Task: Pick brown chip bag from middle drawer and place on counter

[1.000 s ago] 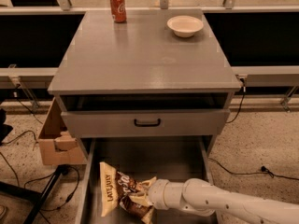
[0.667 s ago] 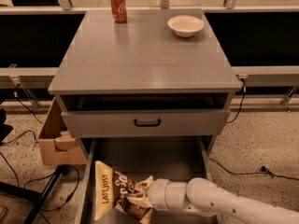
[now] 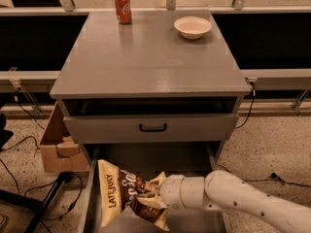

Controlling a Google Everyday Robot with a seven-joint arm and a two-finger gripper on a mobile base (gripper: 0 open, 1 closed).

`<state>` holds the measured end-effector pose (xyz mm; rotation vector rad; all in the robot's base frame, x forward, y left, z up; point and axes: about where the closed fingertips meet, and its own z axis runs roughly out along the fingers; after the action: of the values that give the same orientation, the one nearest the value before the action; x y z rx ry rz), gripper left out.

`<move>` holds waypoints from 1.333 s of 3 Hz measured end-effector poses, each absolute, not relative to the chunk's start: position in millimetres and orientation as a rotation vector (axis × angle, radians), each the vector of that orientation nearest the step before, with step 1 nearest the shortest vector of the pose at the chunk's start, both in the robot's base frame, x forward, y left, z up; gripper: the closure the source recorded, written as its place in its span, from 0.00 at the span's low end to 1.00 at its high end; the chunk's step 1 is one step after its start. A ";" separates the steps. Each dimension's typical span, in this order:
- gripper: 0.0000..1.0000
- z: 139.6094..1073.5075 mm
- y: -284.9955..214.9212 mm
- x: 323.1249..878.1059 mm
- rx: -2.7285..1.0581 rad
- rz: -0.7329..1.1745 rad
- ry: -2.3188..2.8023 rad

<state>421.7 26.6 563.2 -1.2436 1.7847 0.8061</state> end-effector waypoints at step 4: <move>1.00 843.1 -62.3 483.5 -1.301 0.434 1.911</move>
Offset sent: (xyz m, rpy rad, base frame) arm 0.0523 -0.0685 0.2382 -0.2970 -0.1101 -0.0055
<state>483.5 -62.3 843.1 -1.3005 1.9110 0.4343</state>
